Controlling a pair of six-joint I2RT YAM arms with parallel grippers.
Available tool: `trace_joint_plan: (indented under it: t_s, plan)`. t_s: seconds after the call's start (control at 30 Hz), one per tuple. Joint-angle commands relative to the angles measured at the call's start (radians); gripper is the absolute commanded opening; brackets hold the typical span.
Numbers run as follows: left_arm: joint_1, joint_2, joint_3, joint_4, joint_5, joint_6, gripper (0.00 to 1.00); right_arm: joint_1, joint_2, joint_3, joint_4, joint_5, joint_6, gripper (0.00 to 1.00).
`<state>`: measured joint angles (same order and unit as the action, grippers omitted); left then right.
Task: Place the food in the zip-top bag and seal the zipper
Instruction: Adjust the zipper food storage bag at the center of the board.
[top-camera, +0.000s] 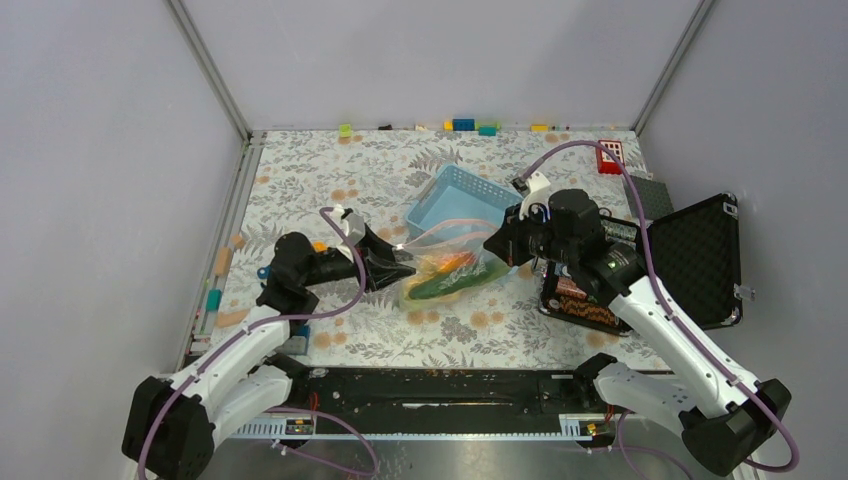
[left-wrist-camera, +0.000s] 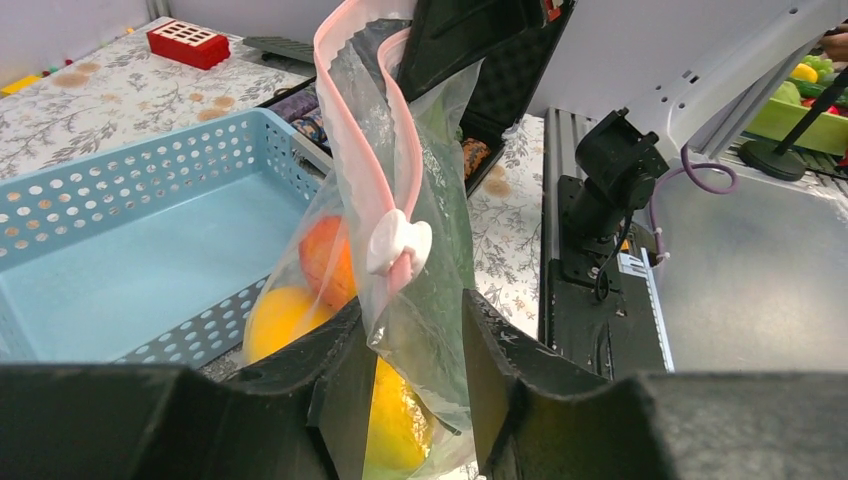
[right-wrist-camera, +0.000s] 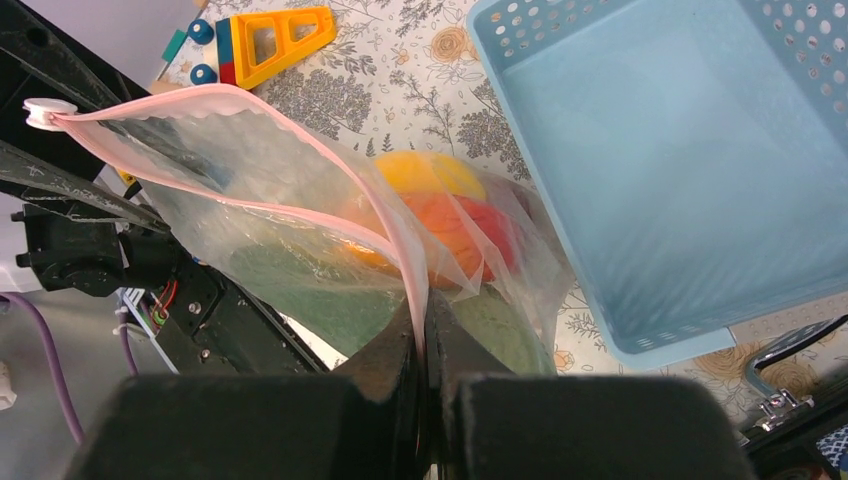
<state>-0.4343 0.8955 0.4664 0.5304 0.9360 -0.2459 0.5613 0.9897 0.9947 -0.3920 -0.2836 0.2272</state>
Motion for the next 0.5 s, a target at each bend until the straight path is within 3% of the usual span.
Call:
trace_joint_plan:
  t_s: [0.0,0.23,0.33,0.4,0.47]
  plan:
    - [0.004,0.022,0.023,0.146,0.073,-0.044,0.36,-0.015,-0.023,-0.012,0.049,-0.031,0.023,0.0]
    - [0.004,0.051,0.074,0.139,0.134,-0.031,0.36,-0.019,-0.022,-0.018,0.052,-0.064,0.019,0.0]
    - [0.004,0.067,0.088,0.116,0.136,-0.019,0.31,-0.023,-0.033,-0.029,0.064,-0.067,0.024,0.0]
    - [0.004,0.072,0.092,0.114,0.146,-0.021,0.21,-0.027,-0.035,-0.033,0.064,-0.066,0.027,0.0]
    - [0.005,0.069,0.092,0.109,0.144,-0.022,0.05,-0.032,-0.033,-0.037,0.063,-0.066,0.029,0.0]
